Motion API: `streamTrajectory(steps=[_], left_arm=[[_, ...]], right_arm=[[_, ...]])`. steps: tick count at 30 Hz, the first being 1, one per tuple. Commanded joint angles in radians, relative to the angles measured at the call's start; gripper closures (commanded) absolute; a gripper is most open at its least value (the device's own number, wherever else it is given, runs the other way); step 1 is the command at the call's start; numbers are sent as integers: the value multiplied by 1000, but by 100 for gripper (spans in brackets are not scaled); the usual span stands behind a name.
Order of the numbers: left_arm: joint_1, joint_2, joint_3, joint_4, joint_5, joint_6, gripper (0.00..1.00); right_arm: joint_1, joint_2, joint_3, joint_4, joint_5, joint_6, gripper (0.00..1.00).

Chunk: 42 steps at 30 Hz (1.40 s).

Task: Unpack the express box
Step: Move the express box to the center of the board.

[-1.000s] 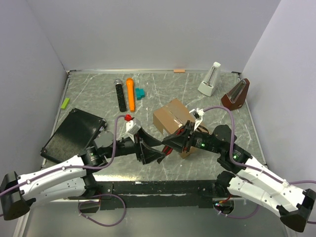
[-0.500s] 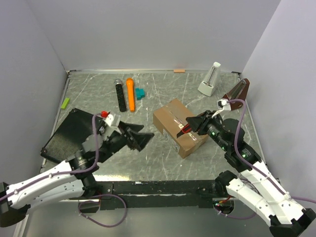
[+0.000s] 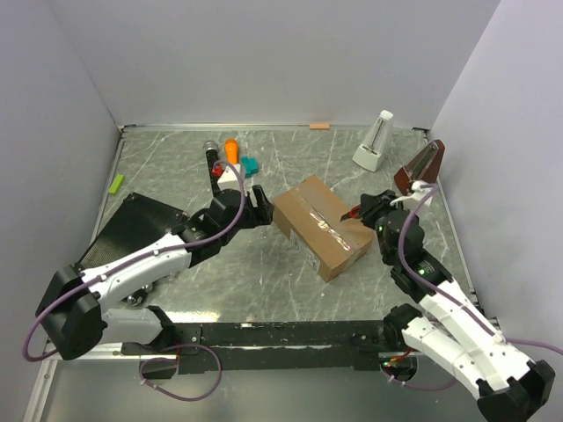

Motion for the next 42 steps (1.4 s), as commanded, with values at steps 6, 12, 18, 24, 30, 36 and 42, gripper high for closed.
streamTrajectory(steps=[6, 12, 18, 24, 30, 36, 42], left_arm=[[6, -53, -54, 37, 30, -57, 19], [7, -78, -94, 37, 58, -80, 20], [7, -116, -117, 37, 67, -80, 20], [9, -150, -162, 68, 87, -103, 20], [9, -151, -227, 153, 147, -155, 20], [7, -151, -327, 339, 260, -224, 20], [9, -107, -373, 486, 351, -262, 21]], right_arm=[[-40, 271, 188, 326, 314, -417, 100], [-42, 492, 253, 371, 374, -683, 100], [-43, 678, 354, 266, 363, -752, 100], [-79, 799, 414, 92, 290, -645, 100], [-122, 885, 410, 50, 190, -622, 100], [-120, 965, 460, 1, 84, -609, 100], [-99, 979, 420, 74, 24, -631, 100]])
